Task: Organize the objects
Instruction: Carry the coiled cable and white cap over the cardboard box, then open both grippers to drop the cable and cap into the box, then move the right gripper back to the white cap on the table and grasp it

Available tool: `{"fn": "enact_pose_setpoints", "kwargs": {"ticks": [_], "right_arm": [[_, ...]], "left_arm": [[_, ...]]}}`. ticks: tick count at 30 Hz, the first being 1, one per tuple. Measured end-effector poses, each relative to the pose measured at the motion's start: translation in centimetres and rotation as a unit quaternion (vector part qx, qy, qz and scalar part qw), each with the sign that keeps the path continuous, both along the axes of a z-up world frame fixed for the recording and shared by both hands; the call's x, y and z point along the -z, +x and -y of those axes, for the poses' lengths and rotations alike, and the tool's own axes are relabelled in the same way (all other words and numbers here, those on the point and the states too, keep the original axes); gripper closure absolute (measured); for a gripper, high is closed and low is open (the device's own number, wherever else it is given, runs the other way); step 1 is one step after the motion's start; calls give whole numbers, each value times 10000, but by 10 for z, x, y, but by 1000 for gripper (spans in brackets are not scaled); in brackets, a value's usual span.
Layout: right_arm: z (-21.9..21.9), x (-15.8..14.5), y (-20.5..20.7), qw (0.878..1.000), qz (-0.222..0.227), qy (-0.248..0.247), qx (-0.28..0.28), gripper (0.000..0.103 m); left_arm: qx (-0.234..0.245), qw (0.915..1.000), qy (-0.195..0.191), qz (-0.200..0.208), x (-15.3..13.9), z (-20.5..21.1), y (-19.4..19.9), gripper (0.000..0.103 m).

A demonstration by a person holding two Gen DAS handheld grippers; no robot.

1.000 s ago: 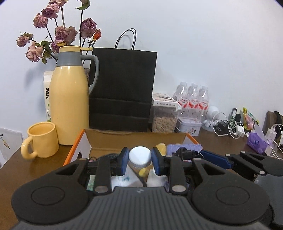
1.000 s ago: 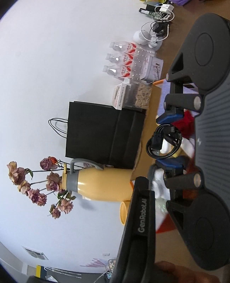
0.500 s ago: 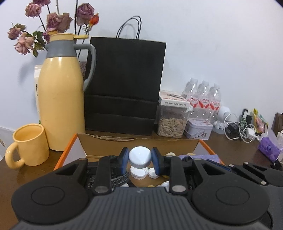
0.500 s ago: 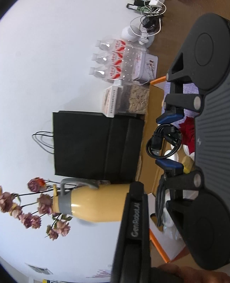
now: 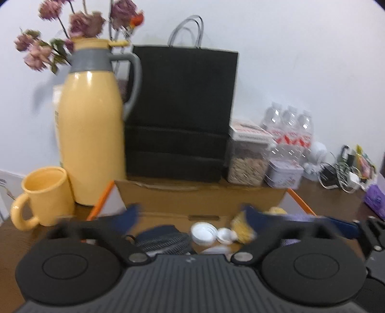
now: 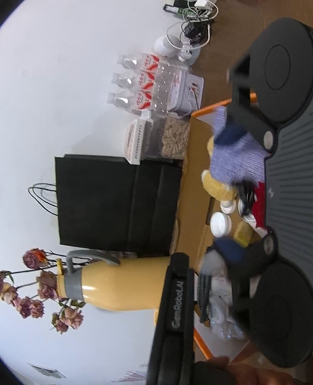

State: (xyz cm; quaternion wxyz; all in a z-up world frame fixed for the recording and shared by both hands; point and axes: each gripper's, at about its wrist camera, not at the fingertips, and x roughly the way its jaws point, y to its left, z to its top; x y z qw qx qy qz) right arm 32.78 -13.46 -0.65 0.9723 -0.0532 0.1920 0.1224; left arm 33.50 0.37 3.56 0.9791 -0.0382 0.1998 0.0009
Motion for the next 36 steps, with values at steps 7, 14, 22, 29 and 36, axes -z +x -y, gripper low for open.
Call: {"fn": "enact_pose_setpoints", "kwargs": {"ticks": [7, 14, 22, 29, 36], "right_arm": [[0, 0, 1, 9999, -113, -23, -4, 0], [2, -3, -3, 9999, -83, -49, 50, 0], [1, -17, -29, 9996, 136, -222, 54, 0], [9, -9, -69, 9997, 196, -144, 45, 0], [12, 5, -99, 9999, 34, -123, 19, 0]], "left_arm": [[-119, 9999, -25, -22, -2, -4, 0, 0], [-83, 9999, -102, 54, -10, -6, -9, 0], [9, 9994, -162, 295, -28, -15, -45, 0], [28, 9999, 2, 167, -22, -21, -75, 0], [30, 9999, 117, -64, -3, -30, -107, 0]]}}
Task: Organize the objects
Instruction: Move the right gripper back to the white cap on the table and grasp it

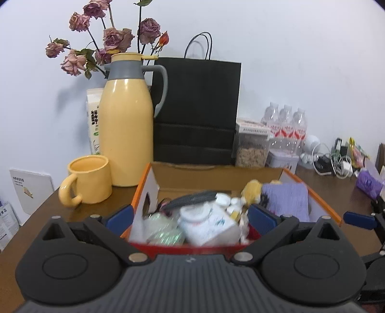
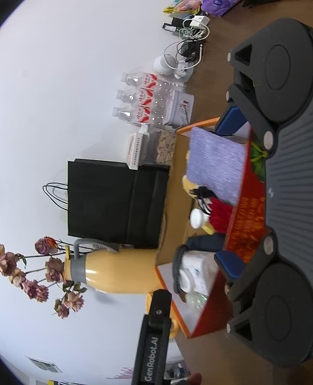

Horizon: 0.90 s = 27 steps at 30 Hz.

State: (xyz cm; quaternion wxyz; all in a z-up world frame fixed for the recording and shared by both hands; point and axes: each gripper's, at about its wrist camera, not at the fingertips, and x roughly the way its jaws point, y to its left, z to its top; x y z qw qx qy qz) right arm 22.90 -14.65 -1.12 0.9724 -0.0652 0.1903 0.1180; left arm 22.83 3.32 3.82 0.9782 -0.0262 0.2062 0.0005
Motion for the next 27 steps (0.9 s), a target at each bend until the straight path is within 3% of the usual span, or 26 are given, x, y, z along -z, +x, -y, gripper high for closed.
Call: {"fn": "enact_pose_setpoints", "kwargs": {"ticks": [13, 21, 27], "right_arm": [[-3, 33, -31, 9974, -687, -149, -175, 0], [-9, 45, -26, 9941, -1040, -211, -208, 0], [-6, 49, -3, 9907, -1361, -51, -21, 12]], "left_arm": [[-21, 9959, 320, -851, 48, -38, -33, 0], [-184, 9928, 57, -1185, 69, -69, -35, 0], [-180, 9918, -142, -1258, 75, -75, -32, 0]]}}
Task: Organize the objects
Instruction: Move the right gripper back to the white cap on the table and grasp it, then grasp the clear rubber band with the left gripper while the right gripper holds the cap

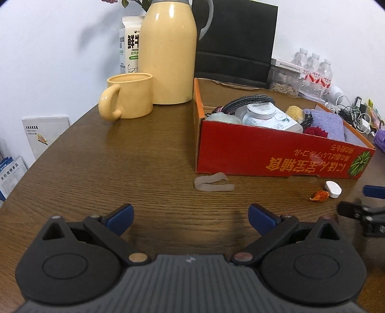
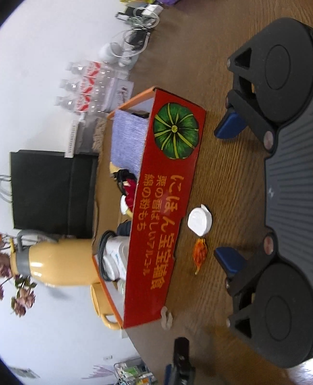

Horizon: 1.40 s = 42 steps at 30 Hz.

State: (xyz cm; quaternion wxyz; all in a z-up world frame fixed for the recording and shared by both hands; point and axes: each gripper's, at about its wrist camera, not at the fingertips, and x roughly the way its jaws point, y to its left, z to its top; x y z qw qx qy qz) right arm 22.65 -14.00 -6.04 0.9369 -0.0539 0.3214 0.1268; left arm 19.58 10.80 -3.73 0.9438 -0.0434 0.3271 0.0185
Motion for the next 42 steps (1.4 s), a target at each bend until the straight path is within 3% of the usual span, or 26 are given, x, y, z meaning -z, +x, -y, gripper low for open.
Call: {"fn": "enact_pose_setpoints", "kwargs": {"ticks": [4, 7, 9, 11, 15, 25, 35, 42], "right_arm": [[-5, 1, 15, 9998, -92, 169, -67, 23], [-11, 1, 21, 9997, -46, 212, -150, 38], [-13, 0, 22, 9995, -1, 223, -201, 60], [-15, -1, 21, 9994, 36, 243, -262, 76], [-14, -2, 19, 9991, 75, 306, -282, 76], [-14, -11, 2, 9975, 650, 177, -227, 76], [-13, -14, -6, 9955, 924, 95, -191, 76], [-12, -14, -7, 9952, 947, 116, -198, 76]], "left_arm": [[12, 9999, -120, 19, 1, -2, 0, 0], [-20, 9998, -216, -20, 2, -5, 1, 0], [-48, 9997, -234, -29, 3, -5, 2, 0], [-52, 9997, -250, -30, 3, -5, 2, 0], [-73, 9996, -254, -9, 4, -5, 2, 0], [-236, 9995, -188, -9, 5, -4, 6, 0], [-269, 9996, 72, -6, 2, 7, 34, 0], [-234, 9994, 225, -101, 4, 19, 53, 20]]}}
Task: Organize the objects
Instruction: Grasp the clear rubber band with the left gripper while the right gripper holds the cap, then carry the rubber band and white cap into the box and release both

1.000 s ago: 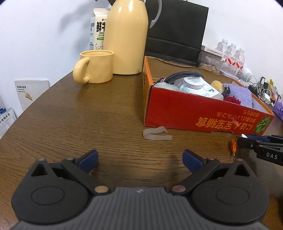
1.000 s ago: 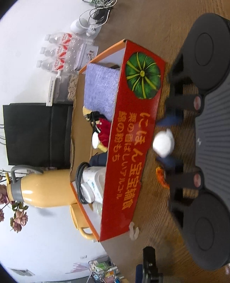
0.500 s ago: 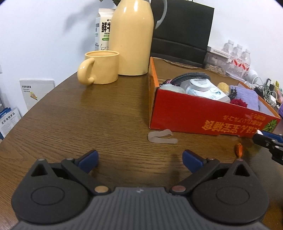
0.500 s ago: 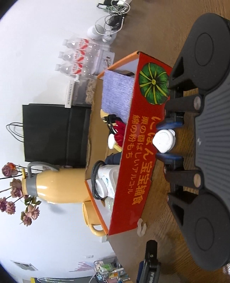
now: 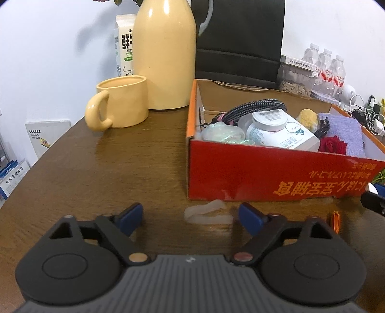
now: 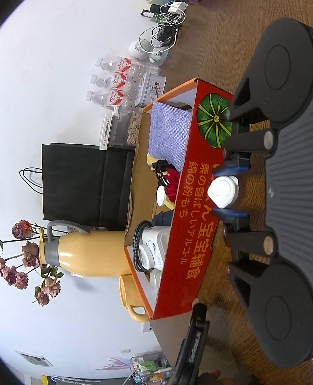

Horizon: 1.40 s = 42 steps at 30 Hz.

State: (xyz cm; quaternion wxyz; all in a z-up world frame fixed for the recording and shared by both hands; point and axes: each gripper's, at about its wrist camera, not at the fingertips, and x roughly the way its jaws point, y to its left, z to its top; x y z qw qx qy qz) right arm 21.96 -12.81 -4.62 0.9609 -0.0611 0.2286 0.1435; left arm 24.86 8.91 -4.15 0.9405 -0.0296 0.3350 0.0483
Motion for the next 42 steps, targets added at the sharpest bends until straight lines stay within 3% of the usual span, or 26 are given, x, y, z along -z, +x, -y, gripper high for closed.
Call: {"fn": "enact_pose_setpoints", "kwargs": {"ticks": [2, 4, 7, 12, 23, 30, 37, 42], "right_arm": [[0, 0, -1, 10000, 12, -12, -14, 76], [-1, 0, -1, 10000, 24, -21, -29, 76], [-1, 0, -2, 10000, 30, -25, -46, 76], [-2, 0, -2, 10000, 42, -33, -47, 76], [-1, -2, -7, 9998, 156, -44, -61, 76], [4, -22, -14, 9985, 522, 139, -104, 76], [5, -52, 2, 9963, 834, 155, -140, 76], [2, -67, 30, 9957, 890, 192, -144, 76]], "left_arm": [[-24, 10000, 69, 10, 1, 3, 3, 29], [-13, 9999, 107, 63, 0, 6, 2, 55], [41, 9999, 53, 132, -1, 7, -2, 82], [-11, 9995, 99, 301, -3, 10, -12, 97], [148, 9959, 49, 895, -20, 24, -50, 98], [496, 9872, -21, 1513, -58, 42, -67, 98], [826, 9752, 19, 2054, -98, 69, -50, 98], [866, 9731, -28, 2134, -107, 83, -18, 98]]}}
